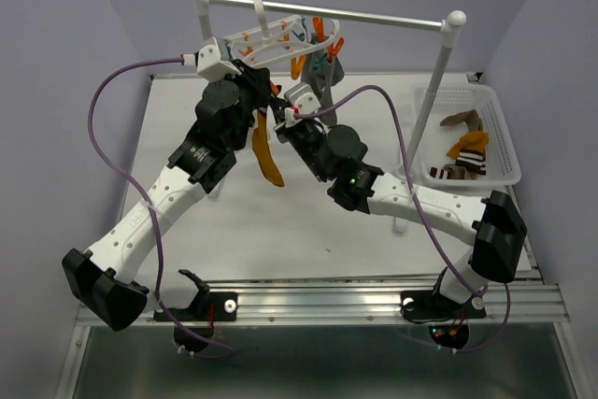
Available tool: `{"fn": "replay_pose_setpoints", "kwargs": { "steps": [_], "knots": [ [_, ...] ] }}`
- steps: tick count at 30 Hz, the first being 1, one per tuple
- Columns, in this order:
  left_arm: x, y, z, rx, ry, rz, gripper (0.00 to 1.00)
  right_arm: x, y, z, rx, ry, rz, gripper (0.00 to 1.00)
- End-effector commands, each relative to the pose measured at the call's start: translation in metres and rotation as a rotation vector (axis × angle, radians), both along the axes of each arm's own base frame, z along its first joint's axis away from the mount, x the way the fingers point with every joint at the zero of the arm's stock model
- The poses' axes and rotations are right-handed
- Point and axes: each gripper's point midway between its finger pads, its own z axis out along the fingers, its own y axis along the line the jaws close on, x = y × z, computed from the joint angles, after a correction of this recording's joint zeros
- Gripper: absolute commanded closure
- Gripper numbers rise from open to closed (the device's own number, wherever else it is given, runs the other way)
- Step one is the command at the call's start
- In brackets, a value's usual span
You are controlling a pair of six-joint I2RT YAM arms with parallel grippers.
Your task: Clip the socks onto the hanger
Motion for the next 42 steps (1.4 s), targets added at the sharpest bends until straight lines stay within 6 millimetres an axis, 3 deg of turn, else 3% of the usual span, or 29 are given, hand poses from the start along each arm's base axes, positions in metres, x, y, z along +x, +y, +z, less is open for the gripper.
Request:
{"fn": "replay_pose_setpoints", "kwargs": {
  "steps": [1, 5, 7, 9, 10, 11, 14, 16, 20, 27, 30, 31, 33, 34, 42],
  "knots": [
    [-0.012, 0.009, 0.037, 0.022, -0.092, 0.007, 1.00, -0.008, -0.009, 0.042, 0.071, -0.056, -0.006, 0.99],
    [-0.016, 0.003, 0.040, 0.066, -0.108, -0.038, 1.00, -0.008, -0.008, 0.044, 0.062, -0.056, -0.007, 0.99],
    [-0.015, 0.002, 0.039, 0.068, -0.102, -0.043, 0.88, -0.009, -0.007, 0.044, 0.063, -0.054, 0.000, 0.99],
    [-0.016, 0.002, 0.039, 0.069, -0.102, -0.044, 0.84, -0.008, -0.007, 0.042, 0.059, -0.048, -0.002, 0.99],
    [-0.016, 0.002, 0.039, 0.069, -0.102, -0.044, 0.76, -0.008, -0.007, 0.041, 0.058, -0.048, -0.004, 0.99],
    [-0.016, 0.002, 0.039, 0.067, -0.100, -0.043, 0.61, -0.008, -0.008, 0.042, 0.058, -0.047, -0.003, 0.99],
    [-0.018, 0.003, 0.041, 0.057, -0.104, -0.042, 0.49, -0.009, -0.007, 0.040, 0.055, -0.042, 0.003, 0.99],
    [-0.019, 0.005, 0.041, 0.049, -0.104, -0.038, 0.28, -0.009, -0.006, 0.039, 0.054, -0.038, 0.004, 0.99],
    [-0.022, 0.007, 0.043, 0.038, -0.112, -0.035, 0.25, -0.010, -0.008, 0.037, 0.054, -0.034, 0.006, 0.99],
    [-0.027, 0.011, 0.048, 0.019, -0.120, -0.035, 0.01, -0.010, -0.014, 0.029, 0.056, -0.011, -0.010, 0.97],
    [-0.031, 0.011, 0.051, 0.022, -0.127, -0.048, 0.01, -0.009, -0.019, 0.021, 0.069, 0.019, -0.027, 0.63],
    [-0.032, 0.010, 0.051, 0.028, -0.128, -0.060, 0.01, -0.008, -0.023, 0.019, 0.072, 0.027, -0.043, 0.44],
    [-0.036, 0.007, 0.054, 0.035, -0.136, -0.085, 0.01, -0.007, -0.030, 0.015, 0.083, 0.048, -0.070, 0.25],
    [-0.037, 0.006, 0.054, 0.039, -0.138, -0.096, 0.01, -0.005, -0.035, 0.012, 0.082, 0.062, -0.096, 0.00],
    [-0.052, -0.003, 0.059, 0.052, -0.168, -0.188, 0.01, -0.016, -0.057, -0.007, 0.058, 0.168, -0.101, 0.00]
  ]
}}
